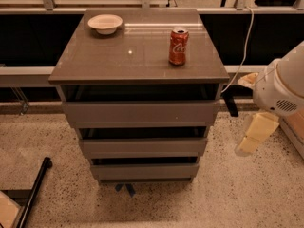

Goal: Open bottom drawer

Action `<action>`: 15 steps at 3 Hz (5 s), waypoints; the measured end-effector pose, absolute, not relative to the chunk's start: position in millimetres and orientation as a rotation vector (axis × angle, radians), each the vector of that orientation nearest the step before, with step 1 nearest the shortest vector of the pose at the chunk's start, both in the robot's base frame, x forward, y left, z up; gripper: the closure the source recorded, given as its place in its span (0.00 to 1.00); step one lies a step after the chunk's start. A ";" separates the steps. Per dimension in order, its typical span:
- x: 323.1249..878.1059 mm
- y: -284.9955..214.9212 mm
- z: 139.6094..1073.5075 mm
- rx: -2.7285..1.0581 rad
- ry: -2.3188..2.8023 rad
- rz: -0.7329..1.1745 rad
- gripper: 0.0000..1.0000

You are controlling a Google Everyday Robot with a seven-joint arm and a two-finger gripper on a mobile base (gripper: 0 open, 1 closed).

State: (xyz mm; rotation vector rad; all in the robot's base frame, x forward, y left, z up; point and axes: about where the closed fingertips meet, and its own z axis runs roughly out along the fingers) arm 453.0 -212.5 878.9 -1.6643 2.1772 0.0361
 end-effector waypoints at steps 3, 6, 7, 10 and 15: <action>463.1 -163.6 710.3 -1.537 2.074 0.393 0.00; 479.9 -138.2 596.5 -1.483 2.105 0.634 0.00; 495.1 -129.6 558.4 -1.463 2.084 0.606 0.00; 521.0 -123.6 479.2 -1.626 2.105 0.490 0.00; 561.1 -141.7 309.8 -1.494 2.289 0.637 0.00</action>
Offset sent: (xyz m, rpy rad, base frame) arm 0.0066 0.0562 -0.1869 0.3404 0.0398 0.0250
